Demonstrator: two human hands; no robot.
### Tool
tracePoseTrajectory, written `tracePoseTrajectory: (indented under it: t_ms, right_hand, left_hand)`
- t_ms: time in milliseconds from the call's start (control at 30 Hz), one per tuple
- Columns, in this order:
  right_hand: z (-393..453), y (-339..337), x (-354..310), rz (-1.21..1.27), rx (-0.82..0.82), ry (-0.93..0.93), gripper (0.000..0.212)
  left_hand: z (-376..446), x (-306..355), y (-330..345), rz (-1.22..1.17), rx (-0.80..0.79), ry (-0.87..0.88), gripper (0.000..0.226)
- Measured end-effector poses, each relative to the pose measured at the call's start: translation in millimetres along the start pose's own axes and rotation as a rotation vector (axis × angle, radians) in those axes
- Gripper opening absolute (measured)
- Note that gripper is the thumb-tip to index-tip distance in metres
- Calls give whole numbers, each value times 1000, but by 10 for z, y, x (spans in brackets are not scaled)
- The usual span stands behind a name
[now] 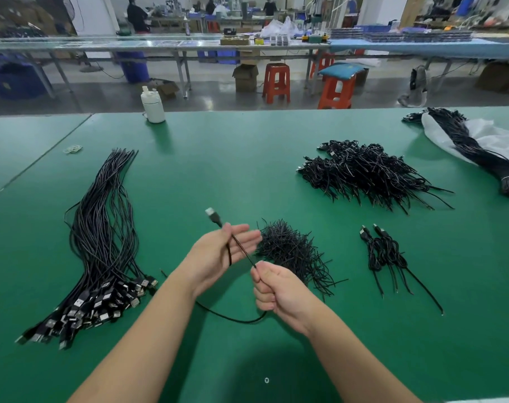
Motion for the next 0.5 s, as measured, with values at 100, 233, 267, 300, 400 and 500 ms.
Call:
tracePoseTrajectory:
  t_ms: [100,233,267,300,400,500]
  right_hand:
    - [47,29,113,-74,32,49,34]
    - [59,-92,164,105,100,74,34]
    - [75,-121,138,173,107,65,36]
    - [93,-148,103,223,112,55,38]
    - [152,-181,-1,256,110,36,42]
    - [189,-130,-27,225,71,32,40]
  left_hand:
    - [80,131,-2,-371,142,161,46]
    - [-54,320,34,-242,-38,28,33]
    - [-118,330,69,-101,-170,-66,35]
    - [-193,319,104,98,-318,-174,39]
    - [-316,165,64,687,-526,-486,46]
    - [-306,5,32,861,-354,-642,43]
Point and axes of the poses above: each hand's wrist, its own z-axis towards the middle knuckle, its own y-axis out of the palm, x = y × z, the point moved 4 cm from there along z, towards the middle knuckle, and after that the axes turned 9 degrees about -x, right-handed, at the moved point
